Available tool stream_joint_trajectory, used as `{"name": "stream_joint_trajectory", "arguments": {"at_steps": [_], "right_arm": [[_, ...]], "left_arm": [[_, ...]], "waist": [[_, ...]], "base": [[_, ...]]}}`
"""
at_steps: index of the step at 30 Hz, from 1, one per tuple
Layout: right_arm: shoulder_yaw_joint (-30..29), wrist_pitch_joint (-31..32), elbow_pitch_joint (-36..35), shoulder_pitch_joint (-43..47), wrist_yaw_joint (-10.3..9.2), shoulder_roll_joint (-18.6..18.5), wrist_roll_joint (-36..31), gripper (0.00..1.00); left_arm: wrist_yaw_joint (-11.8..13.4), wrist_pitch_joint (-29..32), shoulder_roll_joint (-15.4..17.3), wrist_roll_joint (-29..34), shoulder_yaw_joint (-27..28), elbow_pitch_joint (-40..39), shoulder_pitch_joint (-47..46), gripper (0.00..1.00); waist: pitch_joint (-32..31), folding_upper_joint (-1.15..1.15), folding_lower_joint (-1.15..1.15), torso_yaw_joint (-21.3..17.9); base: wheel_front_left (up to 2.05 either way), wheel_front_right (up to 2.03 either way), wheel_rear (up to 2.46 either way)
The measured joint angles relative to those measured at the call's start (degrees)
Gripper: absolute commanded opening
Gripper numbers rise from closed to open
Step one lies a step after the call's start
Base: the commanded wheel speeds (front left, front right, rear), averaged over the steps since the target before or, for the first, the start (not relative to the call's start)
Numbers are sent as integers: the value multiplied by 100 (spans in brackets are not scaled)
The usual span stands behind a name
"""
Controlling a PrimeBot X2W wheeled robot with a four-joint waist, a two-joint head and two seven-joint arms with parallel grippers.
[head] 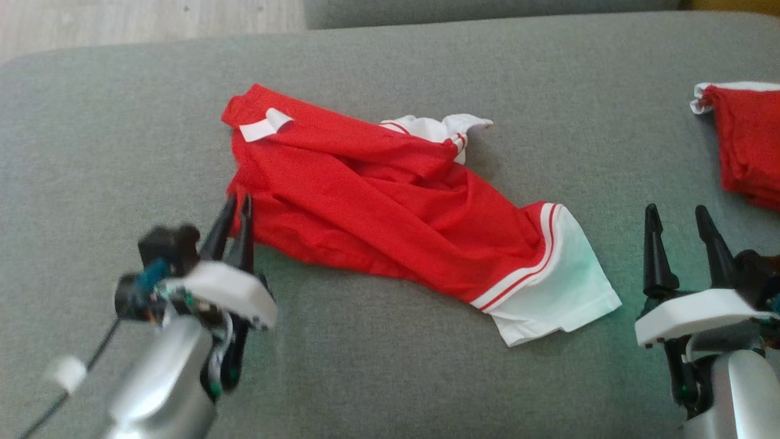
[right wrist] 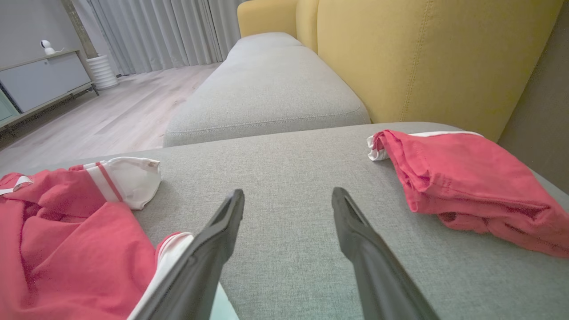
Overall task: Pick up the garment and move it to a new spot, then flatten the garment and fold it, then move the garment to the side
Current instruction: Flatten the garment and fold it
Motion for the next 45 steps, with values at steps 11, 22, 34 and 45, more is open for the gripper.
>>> {"name": "stream_joint_trajectory", "arguments": {"at_steps": [11,22,34,45], "right_arm": [[-33,-4,141,398,0,0,9,100],[-13,-1,152,467,0,1,9,100],[124,10,41,441,0,1,8,100],[49,7,42,293,0,1,7,100]], "left_arm": [[212,-280,100,-401,25,-973,1781,0],[360,-410,42,-474,34,-876,2113,100],[104,44,-121,-32,-435,-179,865,100],[-154,264,-126,26,-564,871,294,7]], "waist": [[-436,0,-1,198],[-631,0,-1,158],[-334,0,1,-65],[-33,0,1,-266]], "base": [[0,0,0],[0,0,0],[0,0,0],[0,0,0]]}}
